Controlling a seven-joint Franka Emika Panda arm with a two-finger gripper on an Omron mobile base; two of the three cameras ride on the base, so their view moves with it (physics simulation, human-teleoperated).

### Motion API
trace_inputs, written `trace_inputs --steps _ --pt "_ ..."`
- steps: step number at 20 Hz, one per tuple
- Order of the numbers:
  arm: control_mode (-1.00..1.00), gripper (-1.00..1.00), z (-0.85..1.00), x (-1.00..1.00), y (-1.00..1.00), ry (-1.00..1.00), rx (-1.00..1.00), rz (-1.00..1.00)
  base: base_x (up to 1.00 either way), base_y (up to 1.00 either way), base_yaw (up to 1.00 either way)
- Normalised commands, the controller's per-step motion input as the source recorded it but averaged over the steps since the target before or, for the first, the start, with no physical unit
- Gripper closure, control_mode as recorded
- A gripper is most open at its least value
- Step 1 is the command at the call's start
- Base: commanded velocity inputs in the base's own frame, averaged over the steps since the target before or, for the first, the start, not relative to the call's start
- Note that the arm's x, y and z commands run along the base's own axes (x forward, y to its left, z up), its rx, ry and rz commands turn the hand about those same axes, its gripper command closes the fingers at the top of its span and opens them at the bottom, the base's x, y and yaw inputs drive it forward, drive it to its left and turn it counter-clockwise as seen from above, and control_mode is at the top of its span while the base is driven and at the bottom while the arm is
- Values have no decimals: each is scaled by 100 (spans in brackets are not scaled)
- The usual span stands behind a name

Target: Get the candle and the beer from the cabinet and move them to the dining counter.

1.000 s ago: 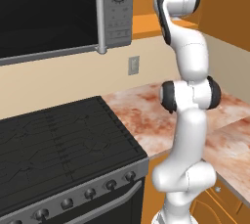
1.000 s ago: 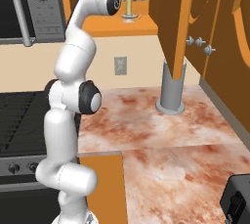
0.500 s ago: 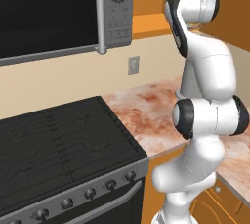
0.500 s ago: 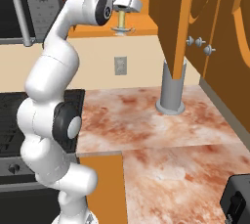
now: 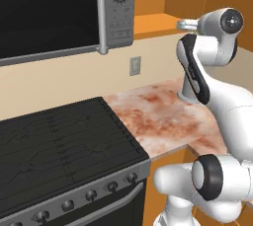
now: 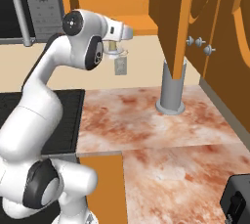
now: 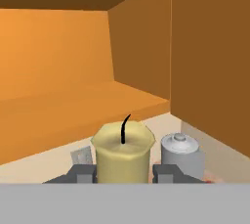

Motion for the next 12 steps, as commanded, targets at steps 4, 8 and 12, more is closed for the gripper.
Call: trace_inputs --steps 4,8,12 --pt "-100 100 0 -100 14 0 0 1 0 0 0" --pt "-100 100 0 -100 5 0 0 2 0 0 0" --pt "-100 100 0 -100 8 0 0 0 0 0 0"
